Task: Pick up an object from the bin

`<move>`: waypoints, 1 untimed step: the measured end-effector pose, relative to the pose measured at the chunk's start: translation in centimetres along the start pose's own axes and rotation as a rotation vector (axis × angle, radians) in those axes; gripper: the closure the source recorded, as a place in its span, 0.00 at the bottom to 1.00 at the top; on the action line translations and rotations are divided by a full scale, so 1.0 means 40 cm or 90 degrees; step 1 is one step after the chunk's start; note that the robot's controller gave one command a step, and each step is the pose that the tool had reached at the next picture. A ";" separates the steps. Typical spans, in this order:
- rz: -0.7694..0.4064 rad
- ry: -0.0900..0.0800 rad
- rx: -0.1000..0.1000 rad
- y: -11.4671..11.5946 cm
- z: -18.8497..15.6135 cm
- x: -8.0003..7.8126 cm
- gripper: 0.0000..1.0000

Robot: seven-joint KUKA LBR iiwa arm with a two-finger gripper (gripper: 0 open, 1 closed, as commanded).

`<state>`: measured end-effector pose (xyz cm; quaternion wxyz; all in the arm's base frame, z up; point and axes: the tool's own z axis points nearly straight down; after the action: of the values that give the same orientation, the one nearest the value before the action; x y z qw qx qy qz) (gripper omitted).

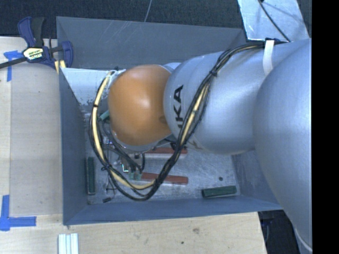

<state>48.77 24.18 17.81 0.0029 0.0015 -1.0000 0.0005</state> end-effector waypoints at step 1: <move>0.003 -0.005 -0.001 -0.003 -0.011 -0.006 1.00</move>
Offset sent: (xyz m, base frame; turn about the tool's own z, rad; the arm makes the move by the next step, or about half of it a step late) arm 0.0000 0.0000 0.0000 0.0000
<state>49.02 24.06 18.23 -0.0010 -0.0005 -1.0000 -0.0006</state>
